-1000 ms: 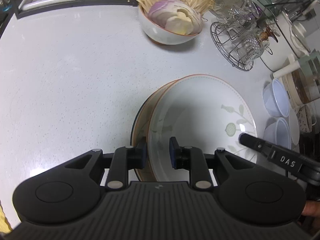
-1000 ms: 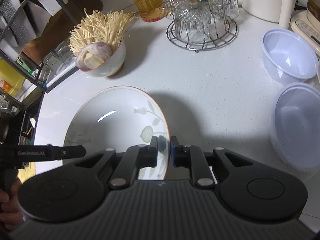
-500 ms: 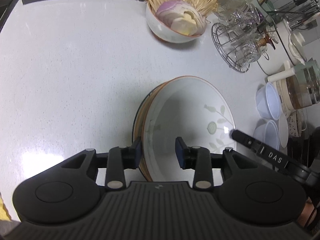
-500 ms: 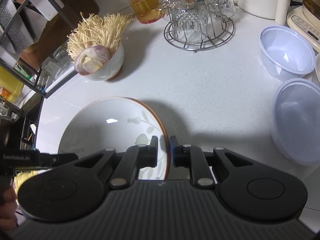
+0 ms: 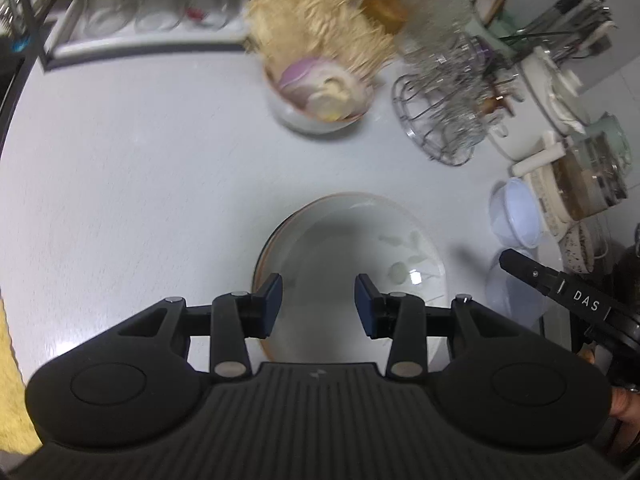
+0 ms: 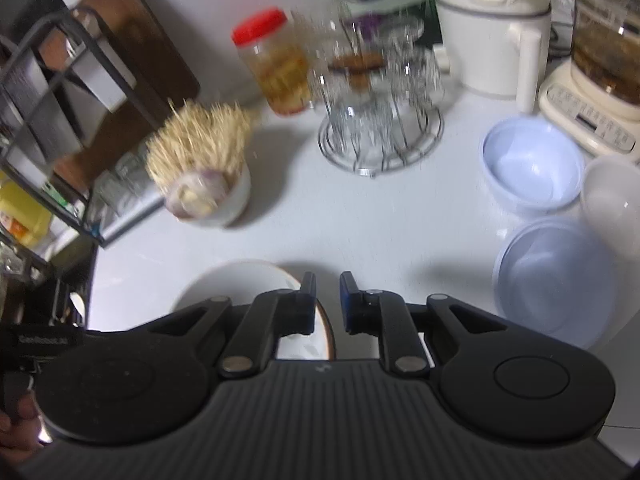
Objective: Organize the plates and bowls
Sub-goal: 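Lower the smaller plate onto the stack and open both grippers, then move both grippers toward the light-blue plastic bowl by the tea maker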
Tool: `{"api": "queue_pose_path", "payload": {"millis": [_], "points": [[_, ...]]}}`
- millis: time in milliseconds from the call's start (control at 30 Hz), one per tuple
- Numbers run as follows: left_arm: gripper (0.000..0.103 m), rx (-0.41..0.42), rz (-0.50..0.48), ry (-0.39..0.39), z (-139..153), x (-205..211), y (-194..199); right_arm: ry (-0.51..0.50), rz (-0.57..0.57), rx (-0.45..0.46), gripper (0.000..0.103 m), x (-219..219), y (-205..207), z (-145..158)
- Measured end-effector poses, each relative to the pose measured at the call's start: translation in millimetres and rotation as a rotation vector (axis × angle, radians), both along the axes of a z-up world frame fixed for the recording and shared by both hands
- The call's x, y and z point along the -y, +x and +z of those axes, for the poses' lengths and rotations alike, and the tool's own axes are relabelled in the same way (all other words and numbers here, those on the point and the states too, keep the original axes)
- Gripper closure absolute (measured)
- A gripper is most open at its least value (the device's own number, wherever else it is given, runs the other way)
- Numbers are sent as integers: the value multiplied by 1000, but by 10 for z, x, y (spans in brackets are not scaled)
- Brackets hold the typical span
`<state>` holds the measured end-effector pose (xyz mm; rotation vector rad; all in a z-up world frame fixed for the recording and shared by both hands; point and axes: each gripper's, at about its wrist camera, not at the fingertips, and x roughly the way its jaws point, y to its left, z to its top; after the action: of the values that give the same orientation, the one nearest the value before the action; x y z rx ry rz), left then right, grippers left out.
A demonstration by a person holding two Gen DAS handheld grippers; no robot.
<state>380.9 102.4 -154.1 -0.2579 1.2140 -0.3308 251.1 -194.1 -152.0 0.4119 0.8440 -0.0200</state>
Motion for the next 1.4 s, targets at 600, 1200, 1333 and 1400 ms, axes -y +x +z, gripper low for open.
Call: {"api": "queue_pose_path", "payload": {"millis": [600,1200,1333,1400], "points": [[58,315,-146,-37,867,677,-239,-130,-12,253,87,34,-463,862],[57,303,-227,-3,710,1455,-477,-104,-89,257,87,612,-811,723],[56,297,-231,12,670,1701,-514,-94,-102,250,87,821,-875,671],[55,290,-228,14,635,1856,-532,-92,-106,244,87,950,-908,640]]}}
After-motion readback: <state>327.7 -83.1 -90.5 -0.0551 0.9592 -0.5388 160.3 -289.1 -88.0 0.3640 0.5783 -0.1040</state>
